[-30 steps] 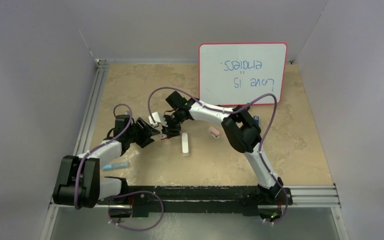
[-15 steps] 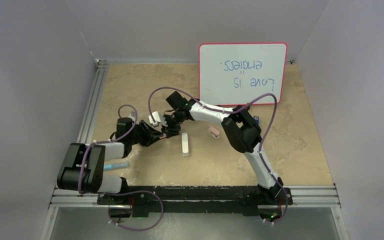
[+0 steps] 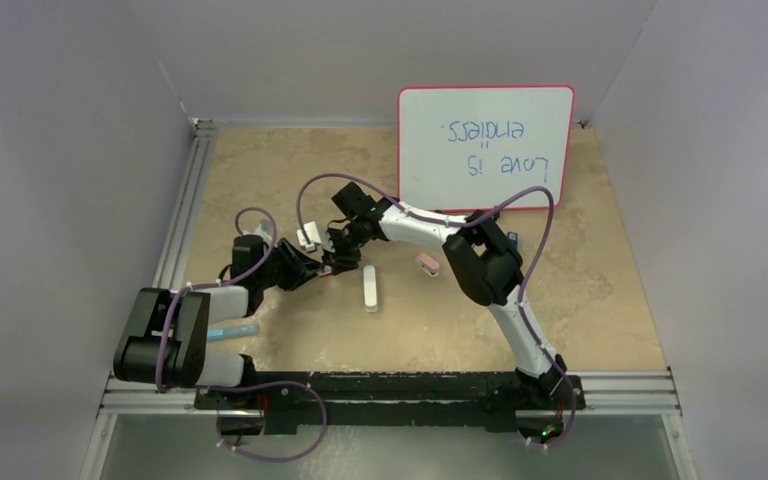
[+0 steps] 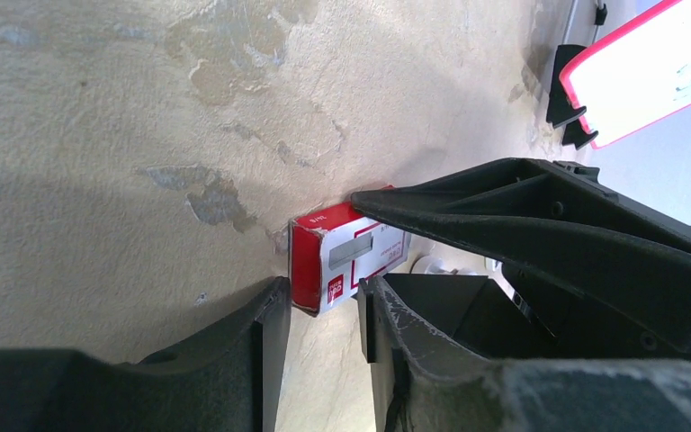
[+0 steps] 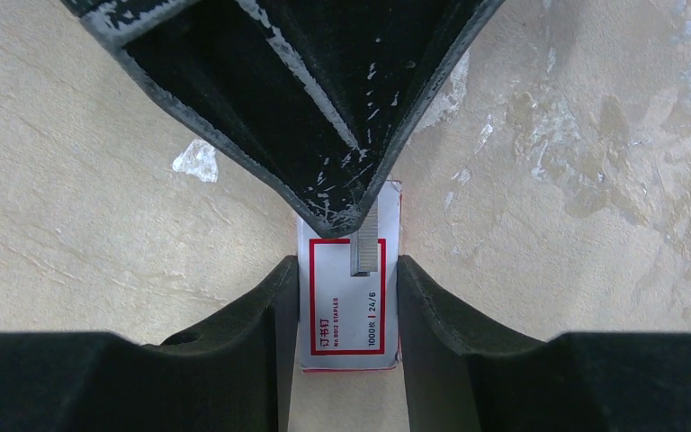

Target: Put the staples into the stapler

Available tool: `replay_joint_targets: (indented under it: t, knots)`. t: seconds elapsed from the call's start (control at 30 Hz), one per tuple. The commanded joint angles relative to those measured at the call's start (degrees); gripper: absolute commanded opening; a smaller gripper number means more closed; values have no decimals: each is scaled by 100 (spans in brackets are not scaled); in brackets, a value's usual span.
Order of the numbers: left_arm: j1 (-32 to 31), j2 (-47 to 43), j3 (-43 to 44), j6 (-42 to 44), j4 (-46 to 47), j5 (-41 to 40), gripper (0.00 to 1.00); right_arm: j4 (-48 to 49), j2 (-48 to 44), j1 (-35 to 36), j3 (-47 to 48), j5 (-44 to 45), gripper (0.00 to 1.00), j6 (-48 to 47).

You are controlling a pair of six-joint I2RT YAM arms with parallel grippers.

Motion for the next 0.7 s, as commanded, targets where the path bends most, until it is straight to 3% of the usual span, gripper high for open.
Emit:
replay_joint_targets:
  t: [0.0, 0.27, 0.67]
  knots:
    - [25, -73, 72, 240, 363, -31, 35, 45, -16, 2, -80, 108, 40, -55]
    - [25, 264, 35, 163, 785, 257, 25, 26, 30, -5, -60, 40, 38, -55]
    - [25, 665, 116, 188, 1171, 759, 25, 638, -13, 222, -223, -108, 39, 163]
